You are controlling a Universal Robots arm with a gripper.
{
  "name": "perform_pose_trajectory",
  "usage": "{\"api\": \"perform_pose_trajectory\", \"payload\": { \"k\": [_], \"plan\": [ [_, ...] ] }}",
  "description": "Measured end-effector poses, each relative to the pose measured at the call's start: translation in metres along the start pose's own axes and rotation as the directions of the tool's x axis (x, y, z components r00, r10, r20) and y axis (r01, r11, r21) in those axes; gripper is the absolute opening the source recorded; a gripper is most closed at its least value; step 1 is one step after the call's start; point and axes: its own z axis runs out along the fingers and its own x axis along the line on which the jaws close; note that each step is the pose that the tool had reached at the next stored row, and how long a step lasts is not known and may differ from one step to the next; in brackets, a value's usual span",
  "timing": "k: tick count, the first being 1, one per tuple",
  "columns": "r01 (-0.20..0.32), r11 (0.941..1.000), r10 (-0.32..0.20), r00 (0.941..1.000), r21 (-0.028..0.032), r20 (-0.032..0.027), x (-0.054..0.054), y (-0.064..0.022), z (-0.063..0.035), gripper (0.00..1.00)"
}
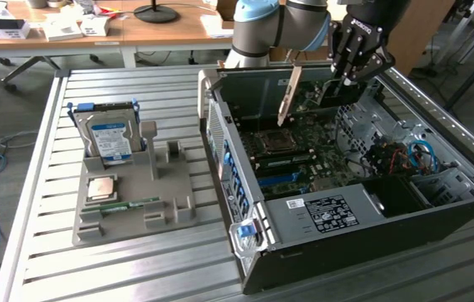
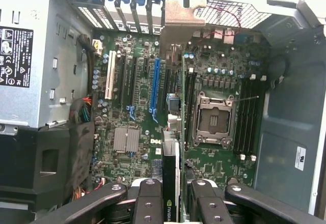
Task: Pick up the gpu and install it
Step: 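Insert the gpu into the slot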
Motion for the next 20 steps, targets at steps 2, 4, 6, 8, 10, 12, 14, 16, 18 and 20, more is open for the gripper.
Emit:
{"api": "perform_pose_trajectory", "payload": {
  "k": [2,4,6,8,10,12,14,16,18,20],
  "plan": [
    [0.000,1.0000,0.000,1.0000,0.0001,0.0003,0.0000,0.0000,0.0005,0.26],
    [0.000,1.0000,0.000,1.0000,0.0002,0.0004,0.0000,0.0000,0.0012,0.26],
    [0.000,1.0000,0.000,1.0000,0.0002,0.0003,0.0000,0.0000,0.0021,0.26],
    [0.000,1.0000,0.000,1.0000,0.0001,0.0002,0.0000,-0.0001,0.0030,0.26],
    [0.000,1.0000,0.000,1.0000,0.0001,0.0002,0.0001,-0.0001,0.0038,0.26],
    [0.000,1.0000,0.000,1.0000,0.0000,0.0000,0.0001,-0.0001,0.0042,0.26],
    [0.000,1.0000,0.000,1.0000,0.0001,0.0002,0.0001,-0.0001,0.0046,0.26],
    [0.000,1.0000,0.000,1.0000,0.0001,0.0004,0.0001,-0.0001,0.0053,0.26],
    [0.000,1.0000,0.000,1.0000,0.0001,0.0002,0.0001,-0.0001,0.0058,0.26],
    [0.000,1.0000,0.000,1.0000,0.0001,0.0002,0.0001,-0.0002,0.0061,0.26]
  ]
}}
